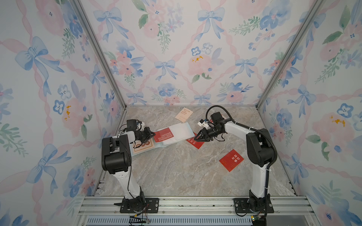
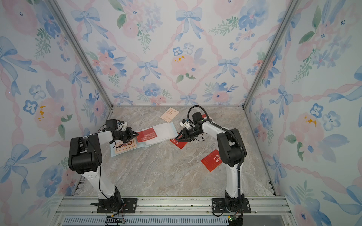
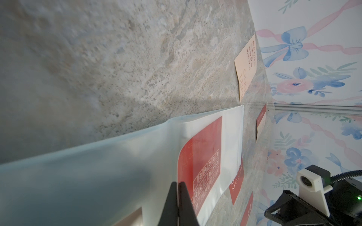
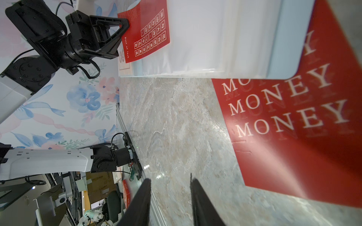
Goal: Place the photos into the photo albums
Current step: Insert the photo into the photo album.
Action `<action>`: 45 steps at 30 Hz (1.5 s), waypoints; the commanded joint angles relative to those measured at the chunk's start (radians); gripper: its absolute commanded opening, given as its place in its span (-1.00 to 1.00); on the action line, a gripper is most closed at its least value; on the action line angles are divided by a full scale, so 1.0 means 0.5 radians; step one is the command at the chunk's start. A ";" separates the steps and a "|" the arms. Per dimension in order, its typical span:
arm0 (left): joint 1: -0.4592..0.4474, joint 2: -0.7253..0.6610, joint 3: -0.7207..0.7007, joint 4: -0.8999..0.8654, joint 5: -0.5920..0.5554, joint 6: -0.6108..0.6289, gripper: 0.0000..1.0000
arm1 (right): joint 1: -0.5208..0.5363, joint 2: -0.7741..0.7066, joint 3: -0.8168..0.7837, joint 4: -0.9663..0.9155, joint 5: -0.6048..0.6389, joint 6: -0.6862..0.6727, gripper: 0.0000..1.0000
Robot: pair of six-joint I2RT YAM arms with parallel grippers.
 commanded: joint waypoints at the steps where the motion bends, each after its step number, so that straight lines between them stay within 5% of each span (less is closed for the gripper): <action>1: -0.049 0.050 0.047 -0.037 -0.070 -0.024 -1.00 | -0.015 -0.083 -0.033 0.021 0.012 -0.003 -0.29; 11: -0.124 0.096 0.118 -0.036 -0.111 -0.060 -1.00 | -0.009 -0.106 -0.046 0.004 0.031 -0.014 -0.29; 15: -0.124 0.083 0.111 -0.038 -0.150 -0.078 -0.63 | -0.010 -0.120 -0.067 0.013 0.038 -0.018 -0.29; 33: -0.086 -0.080 0.122 -0.169 -0.300 -0.087 -0.21 | 0.000 -0.110 -0.054 -0.008 0.041 -0.035 -0.29; 42: -0.097 -0.130 0.106 -0.261 -0.425 -0.055 -0.46 | 0.004 -0.084 -0.010 -0.036 0.044 -0.054 -0.29; 45: -0.117 -0.118 0.109 -0.261 -0.411 -0.062 -0.81 | 0.003 -0.065 0.010 -0.050 0.044 -0.057 -0.29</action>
